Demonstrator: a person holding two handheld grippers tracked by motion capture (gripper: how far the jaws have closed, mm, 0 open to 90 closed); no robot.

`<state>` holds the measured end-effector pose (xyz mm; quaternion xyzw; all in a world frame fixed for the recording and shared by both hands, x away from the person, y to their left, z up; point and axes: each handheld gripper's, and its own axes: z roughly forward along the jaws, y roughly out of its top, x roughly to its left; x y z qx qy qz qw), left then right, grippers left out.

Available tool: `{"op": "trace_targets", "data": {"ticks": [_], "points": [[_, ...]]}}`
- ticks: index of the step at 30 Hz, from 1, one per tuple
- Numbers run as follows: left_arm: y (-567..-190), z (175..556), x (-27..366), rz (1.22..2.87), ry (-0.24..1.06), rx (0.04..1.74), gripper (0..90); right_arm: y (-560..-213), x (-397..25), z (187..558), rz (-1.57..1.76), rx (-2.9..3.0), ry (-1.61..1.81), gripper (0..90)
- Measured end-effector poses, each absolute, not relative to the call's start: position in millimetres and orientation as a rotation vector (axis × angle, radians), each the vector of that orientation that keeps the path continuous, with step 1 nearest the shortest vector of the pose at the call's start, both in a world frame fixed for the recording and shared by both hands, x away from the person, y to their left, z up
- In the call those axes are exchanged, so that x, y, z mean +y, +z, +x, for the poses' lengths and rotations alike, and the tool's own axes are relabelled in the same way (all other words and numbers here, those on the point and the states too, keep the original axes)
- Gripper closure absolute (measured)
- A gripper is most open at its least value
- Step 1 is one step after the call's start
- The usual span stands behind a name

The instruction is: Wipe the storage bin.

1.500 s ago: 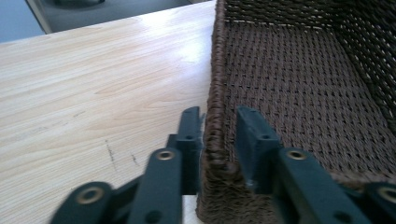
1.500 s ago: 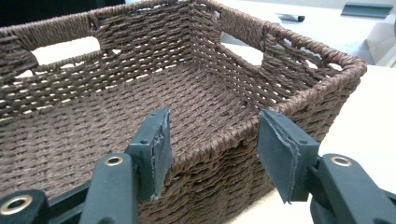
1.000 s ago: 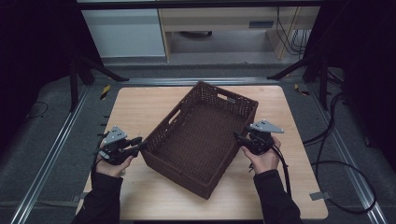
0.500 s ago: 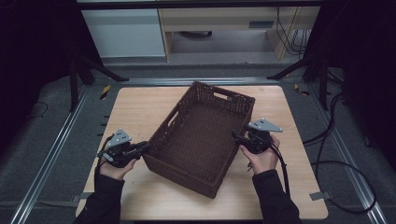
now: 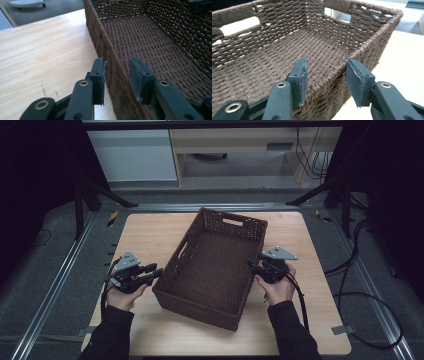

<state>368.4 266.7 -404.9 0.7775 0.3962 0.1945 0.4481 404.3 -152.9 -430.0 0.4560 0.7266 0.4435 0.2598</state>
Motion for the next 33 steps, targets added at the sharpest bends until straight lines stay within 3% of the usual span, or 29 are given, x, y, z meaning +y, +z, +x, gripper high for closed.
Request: {"op": "trace_targets", "data": {"ticks": [3,6,8,18,22,24,31,33], "points": [[-408.4,373.5,263.5,1.928,0.49,0.993,65.6,-430.6,-152.1,408.1,1.231,1.963,1.2,54.5],[-413.6,377.1,261.1,1.93,0.503,1.018,72.2,-429.4,-153.4,409.3,1.245,1.974,1.205,53.4],[-415.7,376.0,260.1,1.941,0.507,1.016,74.5,-424.4,-155.2,405.2,1.253,1.962,1.25,47.1],[-405.2,366.4,255.2,1.905,0.539,0.968,71.1,-422.5,-152.3,388.1,1.221,2.005,1.264,41.5],[-408.3,367.5,248.6,1.937,0.545,0.956,69.4,-428.5,-149.5,388.7,1.222,2.031,1.24,44.9],[-411.2,368.5,245.7,1.959,0.552,0.958,70.8,-428.9,-148.9,389.9,1.201,2.027,1.215,50.8],[-417.2,364.6,236.8,1.978,0.562,0.977,75.0,-432.0,-150.6,395.2,1.209,2.001,1.241,52.2],[-418.1,362.1,236.9,1.964,0.559,0.99,75.1,-430.8,-151.0,393.7,1.215,2.008,1.238,49.0]]}}
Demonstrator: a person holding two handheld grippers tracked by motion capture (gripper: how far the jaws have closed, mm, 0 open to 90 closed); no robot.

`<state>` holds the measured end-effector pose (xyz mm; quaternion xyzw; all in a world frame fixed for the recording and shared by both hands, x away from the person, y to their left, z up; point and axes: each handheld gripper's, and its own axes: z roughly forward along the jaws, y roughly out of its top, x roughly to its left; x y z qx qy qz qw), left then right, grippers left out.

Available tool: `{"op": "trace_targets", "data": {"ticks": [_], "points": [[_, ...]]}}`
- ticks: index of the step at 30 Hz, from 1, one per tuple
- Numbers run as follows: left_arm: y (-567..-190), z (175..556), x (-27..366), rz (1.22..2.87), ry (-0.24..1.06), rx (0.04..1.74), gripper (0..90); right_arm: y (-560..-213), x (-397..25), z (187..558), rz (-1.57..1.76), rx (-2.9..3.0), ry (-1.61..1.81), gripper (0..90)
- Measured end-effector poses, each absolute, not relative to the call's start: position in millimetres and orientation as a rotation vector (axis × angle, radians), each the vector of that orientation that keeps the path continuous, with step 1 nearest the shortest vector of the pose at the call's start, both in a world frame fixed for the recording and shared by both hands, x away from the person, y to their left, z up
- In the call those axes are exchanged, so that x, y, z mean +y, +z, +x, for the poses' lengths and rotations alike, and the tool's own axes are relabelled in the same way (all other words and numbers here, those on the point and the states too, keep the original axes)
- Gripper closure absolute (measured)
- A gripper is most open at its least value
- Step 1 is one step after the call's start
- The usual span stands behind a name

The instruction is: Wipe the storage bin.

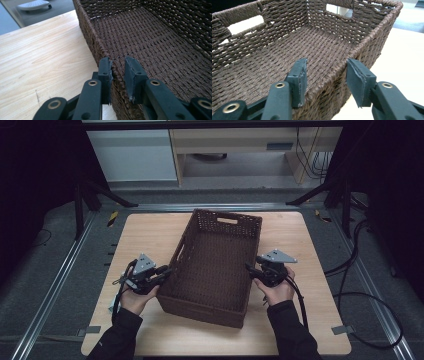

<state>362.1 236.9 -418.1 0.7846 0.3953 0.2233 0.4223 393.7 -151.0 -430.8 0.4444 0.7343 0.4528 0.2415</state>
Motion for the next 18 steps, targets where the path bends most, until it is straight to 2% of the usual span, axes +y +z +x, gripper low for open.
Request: {"op": "trace_targets", "data": {"ticks": [2,5,8,12,18], "points": [[-418.8,357.0,236.6,1.955,0.551,0.994,74.9,-429.7,-151.4,391.6,1.23,2.006,1.25,44.3],[-417.7,348.3,234.8,1.959,0.547,0.98,74.1,-430.4,-150.5,389.4,1.227,2.017,1.247,43.4],[-416.5,345.2,233.3,1.969,0.543,0.966,72.1,-433.0,-147.4,389.5,1.214,2.036,1.212,46.7],[-414.2,350.5,233.1,1.964,0.549,0.966,63.2,-434.7,-148.3,391.3,1.195,2.036,1.192,50.4],[-415.2,362.6,233.1,1.951,0.549,0.987,60.0,-437.7,-150.1,397.5,1.175,2.029,1.221,53.3]]}}
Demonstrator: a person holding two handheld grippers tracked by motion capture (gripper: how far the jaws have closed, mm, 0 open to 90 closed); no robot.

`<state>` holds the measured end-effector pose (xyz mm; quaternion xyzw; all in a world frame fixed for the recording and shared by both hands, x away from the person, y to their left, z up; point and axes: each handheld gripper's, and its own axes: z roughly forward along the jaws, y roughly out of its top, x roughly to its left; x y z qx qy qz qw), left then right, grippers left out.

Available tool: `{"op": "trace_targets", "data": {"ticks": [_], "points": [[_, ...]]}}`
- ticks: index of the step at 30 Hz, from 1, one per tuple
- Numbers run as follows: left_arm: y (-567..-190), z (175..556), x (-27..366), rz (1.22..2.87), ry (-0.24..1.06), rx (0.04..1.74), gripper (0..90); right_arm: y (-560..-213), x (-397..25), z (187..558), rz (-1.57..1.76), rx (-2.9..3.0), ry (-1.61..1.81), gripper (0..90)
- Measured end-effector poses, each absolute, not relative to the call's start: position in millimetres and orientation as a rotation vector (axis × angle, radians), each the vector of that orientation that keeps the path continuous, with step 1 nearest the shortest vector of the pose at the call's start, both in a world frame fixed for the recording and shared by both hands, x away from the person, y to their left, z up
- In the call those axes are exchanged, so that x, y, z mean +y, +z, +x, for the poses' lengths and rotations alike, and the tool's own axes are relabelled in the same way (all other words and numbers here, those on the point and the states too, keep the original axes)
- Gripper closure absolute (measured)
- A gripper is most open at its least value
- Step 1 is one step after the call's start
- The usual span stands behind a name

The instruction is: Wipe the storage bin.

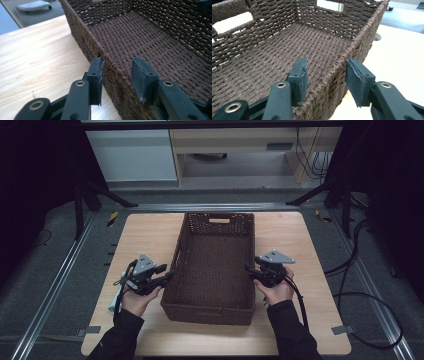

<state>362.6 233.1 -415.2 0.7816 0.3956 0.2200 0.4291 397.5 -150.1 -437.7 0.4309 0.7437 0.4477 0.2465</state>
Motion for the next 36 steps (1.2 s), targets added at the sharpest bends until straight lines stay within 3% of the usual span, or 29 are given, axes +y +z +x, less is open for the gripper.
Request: {"op": "trace_targets", "data": {"ticks": [9,16,25,36], "points": [[-422.6,365.4,220.0,1.966,0.585,1.009,64.2,-434.9,-153.0,399.9,1.188,2.039,1.243,50.0],[-422.9,356.7,213.2,1.937,0.528,1.008,62.3,-434.0,-157.8,400.8,1.223,2.037,1.237,45.3],[-423.7,356.5,208.6,1.932,0.54,0.993,61.0,-439.3,-160.4,402.1,1.249,2.08,1.192,59.2],[-401.2,351.0,232.9,1.841,0.552,0.97,45.9,-434.9,-162.2,395.3,1.271,2.063,1.129,69.9]]}}
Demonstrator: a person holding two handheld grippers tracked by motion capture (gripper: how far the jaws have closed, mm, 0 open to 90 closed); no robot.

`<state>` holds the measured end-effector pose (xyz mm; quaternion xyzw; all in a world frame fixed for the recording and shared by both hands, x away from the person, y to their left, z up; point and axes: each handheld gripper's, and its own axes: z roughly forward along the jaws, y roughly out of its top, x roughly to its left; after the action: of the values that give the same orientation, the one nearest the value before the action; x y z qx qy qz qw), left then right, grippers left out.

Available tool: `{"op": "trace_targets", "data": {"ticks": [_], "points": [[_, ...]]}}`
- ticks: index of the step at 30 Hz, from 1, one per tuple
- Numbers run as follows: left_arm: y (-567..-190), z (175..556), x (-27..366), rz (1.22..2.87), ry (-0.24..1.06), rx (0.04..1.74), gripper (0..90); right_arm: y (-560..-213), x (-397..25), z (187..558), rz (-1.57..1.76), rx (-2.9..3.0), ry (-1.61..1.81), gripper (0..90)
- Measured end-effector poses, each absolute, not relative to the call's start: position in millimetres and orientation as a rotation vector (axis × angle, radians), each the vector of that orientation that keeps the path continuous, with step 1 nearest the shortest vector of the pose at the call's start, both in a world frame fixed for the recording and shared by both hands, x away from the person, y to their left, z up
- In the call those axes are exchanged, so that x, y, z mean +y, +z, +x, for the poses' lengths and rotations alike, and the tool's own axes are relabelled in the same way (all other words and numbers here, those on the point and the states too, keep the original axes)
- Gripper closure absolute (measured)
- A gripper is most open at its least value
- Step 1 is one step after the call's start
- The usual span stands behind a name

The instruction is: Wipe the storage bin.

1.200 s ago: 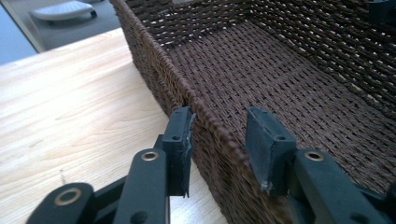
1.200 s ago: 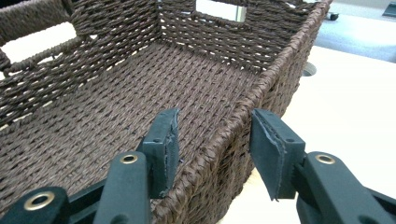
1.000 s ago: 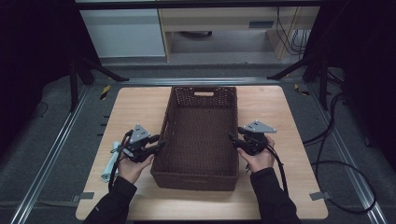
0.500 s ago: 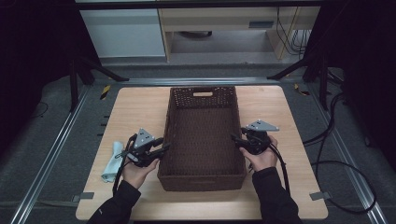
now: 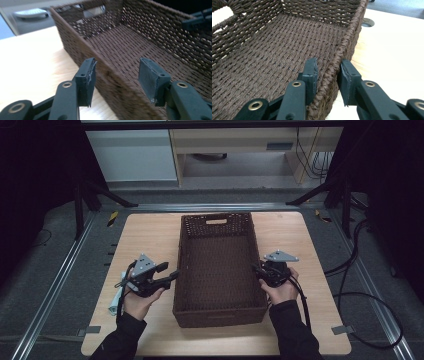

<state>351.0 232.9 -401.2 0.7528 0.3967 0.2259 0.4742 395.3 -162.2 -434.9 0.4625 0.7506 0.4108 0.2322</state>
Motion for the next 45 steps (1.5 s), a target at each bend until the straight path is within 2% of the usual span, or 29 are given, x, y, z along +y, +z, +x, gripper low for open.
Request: {"op": "trace_targets", "data": {"ticks": [7,13,23,33,39,40,43,44,45], "points": [[-397.1,349.6,270.0,1.811,0.596,1.04,43.3,-433.8,-166.9,387.6,1.289,2.054,1.106,70.6],[-412.7,346.4,312.3,1.825,0.642,1.165,42.9,-433.6,-170.2,382.9,1.292,2.055,1.107,69.7],[-442.6,333.2,359.0,1.848,0.648,1.296,40.0,-429.2,-179.7,379.4,1.227,2.031,1.172,52.6],[-473.6,331.0,377.0,1.944,0.615,1.363,41.9,-428.2,-182.0,378.4,1.216,2.03,1.202,49.9],[-484.0,335.2,373.4,2.021,0.558,1.385,51.7,-429.6,-180.8,379.2,1.223,2.035,1.202,49.5],[-484.6,336.8,372.0,2.039,0.545,1.402,58.7,-430.6,-180.1,379.9,1.226,2.037,1.2,49.3],[-484.0,337.8,372.6,2.037,0.516,1.42,71.6,-432.1,-179.5,380.9,1.23,2.038,1.193,49.2],[-482.3,337.8,373.5,2.023,0.503,1.431,71.6,-432.8,-179.2,381.5,1.233,2.04,1.19,49.0],[-481.1,338.0,374.4,2.01,0.504,1.426,76.4,-433.7,-178.2,382.3,1.237,2.044,1.184,49.4]]}}
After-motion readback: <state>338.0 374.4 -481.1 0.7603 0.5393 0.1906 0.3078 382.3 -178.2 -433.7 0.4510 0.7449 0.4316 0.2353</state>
